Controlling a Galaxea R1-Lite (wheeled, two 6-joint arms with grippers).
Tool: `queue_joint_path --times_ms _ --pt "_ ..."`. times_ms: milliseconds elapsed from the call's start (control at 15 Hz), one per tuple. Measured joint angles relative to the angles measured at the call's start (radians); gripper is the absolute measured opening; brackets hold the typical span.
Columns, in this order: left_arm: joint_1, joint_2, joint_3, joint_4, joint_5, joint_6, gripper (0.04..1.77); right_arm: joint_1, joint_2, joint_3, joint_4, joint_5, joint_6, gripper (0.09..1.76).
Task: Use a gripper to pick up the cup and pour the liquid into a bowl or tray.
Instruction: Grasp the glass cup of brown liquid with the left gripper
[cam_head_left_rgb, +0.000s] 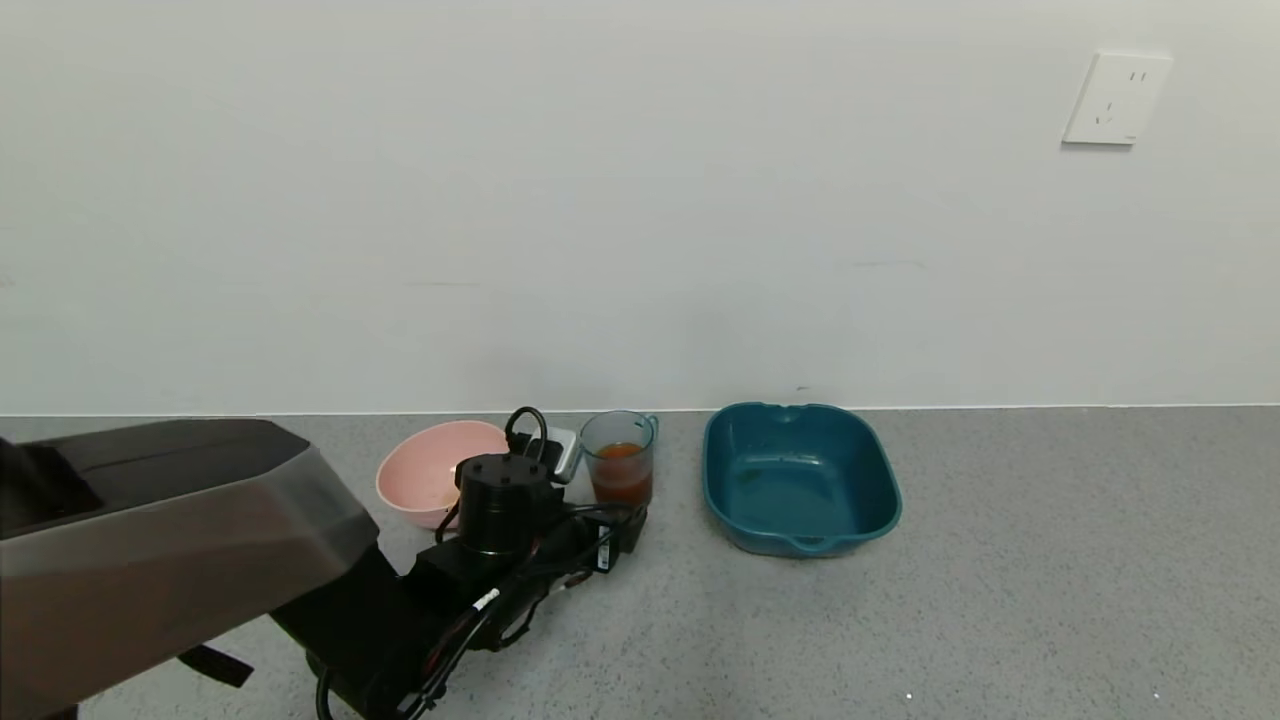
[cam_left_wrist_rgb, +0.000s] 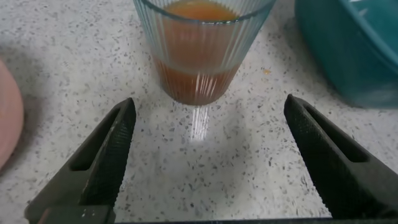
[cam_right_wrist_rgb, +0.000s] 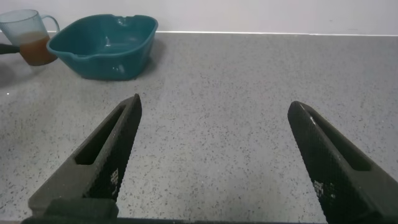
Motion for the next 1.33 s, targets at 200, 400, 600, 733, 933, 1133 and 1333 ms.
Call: queue_joint_path --times_ms 200,400,600,733,933,1133,1333 --pt "0.006 0.055 -0.019 -0.046 0.005 0.000 1.72 0.000 0.000 0.000 0.000 0.000 0.000 1.71" --pt "0.006 0.090 -0.041 -0.047 0.005 0.000 1.72 0.000 0.000 0.000 0.000 0.000 0.000 1.71" --pt "0.007 0.114 -0.072 -0.045 0.007 0.001 1.72 0.000 0.000 0.000 0.000 0.000 0.000 1.71" --pt "0.007 0.133 -0.097 -0.041 0.007 0.001 1.72 0.000 0.000 0.000 0.000 0.000 0.000 1.71" --pt "0.010 0.157 -0.133 -0.044 0.014 0.002 1.72 0.000 0.000 0.000 0.000 0.000 0.000 1.71" --pt "0.011 0.172 -0.153 -0.048 0.023 0.001 1.72 0.000 0.000 0.000 0.000 0.000 0.000 1.71" --pt "0.011 0.180 -0.157 -0.053 0.024 0.002 1.72 0.000 0.000 0.000 0.000 0.000 0.000 1.71"
